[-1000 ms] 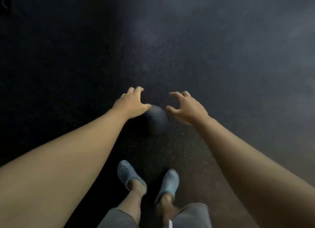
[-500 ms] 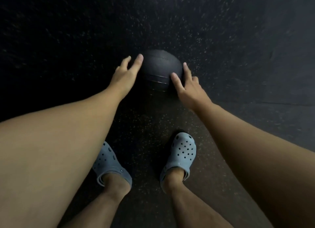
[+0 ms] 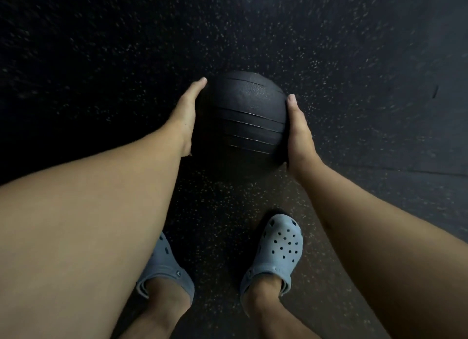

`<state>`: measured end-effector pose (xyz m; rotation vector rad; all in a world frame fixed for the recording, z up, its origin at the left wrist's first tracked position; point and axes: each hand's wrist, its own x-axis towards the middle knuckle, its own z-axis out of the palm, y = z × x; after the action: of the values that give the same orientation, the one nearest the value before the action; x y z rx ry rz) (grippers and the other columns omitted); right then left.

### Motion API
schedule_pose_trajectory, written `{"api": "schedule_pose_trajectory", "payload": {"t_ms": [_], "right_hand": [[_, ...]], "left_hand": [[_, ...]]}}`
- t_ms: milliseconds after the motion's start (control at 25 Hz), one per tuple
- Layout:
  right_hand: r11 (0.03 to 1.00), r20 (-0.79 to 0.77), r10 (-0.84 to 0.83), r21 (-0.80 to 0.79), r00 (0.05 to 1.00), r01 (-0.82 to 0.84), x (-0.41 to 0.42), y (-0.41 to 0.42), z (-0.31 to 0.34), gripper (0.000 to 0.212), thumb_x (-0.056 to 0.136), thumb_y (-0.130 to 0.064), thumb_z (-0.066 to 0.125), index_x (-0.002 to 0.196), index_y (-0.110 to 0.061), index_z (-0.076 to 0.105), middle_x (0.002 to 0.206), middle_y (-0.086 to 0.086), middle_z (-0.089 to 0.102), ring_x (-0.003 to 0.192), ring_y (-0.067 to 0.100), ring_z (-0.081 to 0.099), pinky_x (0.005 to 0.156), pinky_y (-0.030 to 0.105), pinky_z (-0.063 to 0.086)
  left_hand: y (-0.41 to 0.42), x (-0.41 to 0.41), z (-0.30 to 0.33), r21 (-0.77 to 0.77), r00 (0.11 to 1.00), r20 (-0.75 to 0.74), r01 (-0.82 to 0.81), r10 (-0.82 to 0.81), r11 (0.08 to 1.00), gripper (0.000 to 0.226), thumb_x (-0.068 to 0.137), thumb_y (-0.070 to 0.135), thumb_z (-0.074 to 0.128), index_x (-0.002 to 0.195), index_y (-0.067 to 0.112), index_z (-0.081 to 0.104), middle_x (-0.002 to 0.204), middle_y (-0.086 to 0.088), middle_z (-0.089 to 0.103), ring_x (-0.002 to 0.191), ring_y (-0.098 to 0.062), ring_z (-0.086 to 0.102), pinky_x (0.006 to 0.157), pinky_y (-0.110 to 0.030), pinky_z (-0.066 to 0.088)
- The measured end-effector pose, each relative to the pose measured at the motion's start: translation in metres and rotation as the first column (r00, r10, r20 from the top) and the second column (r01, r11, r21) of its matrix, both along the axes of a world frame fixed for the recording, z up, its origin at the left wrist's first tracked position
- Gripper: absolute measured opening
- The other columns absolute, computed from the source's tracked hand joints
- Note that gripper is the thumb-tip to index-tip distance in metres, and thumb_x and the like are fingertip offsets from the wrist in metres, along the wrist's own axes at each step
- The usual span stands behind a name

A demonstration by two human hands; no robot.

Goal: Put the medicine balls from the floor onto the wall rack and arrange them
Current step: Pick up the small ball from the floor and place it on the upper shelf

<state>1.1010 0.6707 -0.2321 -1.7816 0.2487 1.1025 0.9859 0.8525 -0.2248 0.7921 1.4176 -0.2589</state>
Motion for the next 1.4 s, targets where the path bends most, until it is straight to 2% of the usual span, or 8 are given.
{"api": "schedule_pose_trajectory", "payload": {"t_ms": [200,320,680,880,1040,1120,1280,1400], "right_hand": [[0.999,0.032,-0.039,0.024,0.999,0.038,-0.004,0.004,0.049,0.064,0.083,-0.076,0.056,0.134,-0.038,0.059,0.138,-0.009,0.063,0.128,0.016,0.059,0.116,0.049,0.044],[0.999,0.1,-0.017,0.047,0.995,0.012,-0.003,0.021,0.115,0.063,0.086,-0.074,0.056,0.136,-0.035,0.061,0.136,-0.008,0.064,0.125,0.015,0.061,0.113,0.049,0.046],[0.933,0.387,0.045,0.313,0.921,-0.176,0.02,0.17,0.478,0.057,0.087,-0.074,0.058,0.129,-0.036,0.066,0.124,-0.014,0.069,0.118,0.008,0.064,0.113,0.045,0.048],[0.734,0.522,0.016,0.573,0.853,-0.365,-0.02,0.28,0.734,0.049,0.088,-0.071,0.062,0.122,-0.036,0.07,0.118,-0.011,0.074,0.113,0.008,0.067,0.109,0.042,0.052],[0.512,0.606,0.011,0.68,0.795,-0.525,-0.097,0.34,0.921,0.045,0.092,-0.061,0.066,0.124,-0.03,0.073,0.117,-0.004,0.076,0.113,0.014,0.07,0.109,0.046,0.052],[0.373,0.626,-0.011,0.727,0.78,-0.577,-0.152,0.363,1.006,0.045,0.093,-0.057,0.067,0.125,-0.025,0.073,0.12,0.001,0.077,0.117,0.019,0.069,0.11,0.047,0.05],[0.079,0.621,-0.023,0.783,0.784,-0.617,-0.279,0.396,1.13,0.045,0.094,-0.054,0.067,0.125,-0.023,0.073,0.122,0.004,0.075,0.119,0.02,0.067,0.111,0.047,0.05],[-0.101,0.588,0.031,0.806,0.808,-0.583,-0.39,0.412,1.199,0.053,0.083,-0.065,0.065,0.121,-0.029,0.074,0.121,0.0,0.075,0.118,0.02,0.067,0.11,0.049,0.05]], "left_hand": [[-0.002,-0.005,0.04,0.018,0.994,0.087,-0.073,0.071,0.997,0.077,0.076,0.076,0.068,0.137,0.03,0.073,0.135,-0.008,0.077,0.121,-0.034,0.073,0.111,-0.053,0.054],[0.006,-0.01,0.102,0.05,0.978,0.145,-0.161,0.152,0.986,0.07,0.081,0.073,0.067,0.135,0.03,0.074,0.133,-0.007,0.078,0.122,-0.034,0.073,0.112,-0.053,0.054],[0.123,-0.018,0.474,0.239,0.826,0.519,-0.388,0.221,0.89,0.06,0.092,0.068,0.06,0.133,0.027,0.076,0.132,-0.008,0.079,0.123,-0.034,0.073,0.109,-0.052,0.055],[0.203,-0.07,0.742,0.348,0.58,0.783,-0.709,0.226,0.614,0.042,0.101,0.047,0.063,0.126,0.017,0.077,0.136,-0.01,0.075,0.127,-0.026,0.069,0.122,-0.047,0.046],[0.216,-0.162,0.935,0.4,0.478,0.869,-0.832,0.129,0.385,0.048,0.101,0.049,0.061,0.13,0.013,0.075,0.123,-0.011,0.08,0.113,-0.028,0.071,0.105,-0.038,0.058],[0.217,-0.221,1.018,0.373,0.41,0.909,-0.884,0.082,0.282,0.044,0.101,0.048,0.06,0.125,0.014,0.076,0.118,-0.011,0.08,0.114,-0.03,0.07,0.107,-0.037,0.057],[0.21,-0.353,1.143,0.39,0.39,0.921,-0.92,0.008,0.032,0.055,0.101,0.047,0.061,0.138,0.008,0.072,0.144,-0.018,0.07,0.135,-0.037,0.065,0.123,-0.052,0.044],[0.196,-0.464,1.224,0.437,0.449,0.893,-0.882,-0.033,-0.176,0.058,0.096,0.049,0.065,0.137,0.008,0.073,0.142,-0.02,0.072,0.134,-0.04,0.067,0.121,-0.051,0.047]]}}
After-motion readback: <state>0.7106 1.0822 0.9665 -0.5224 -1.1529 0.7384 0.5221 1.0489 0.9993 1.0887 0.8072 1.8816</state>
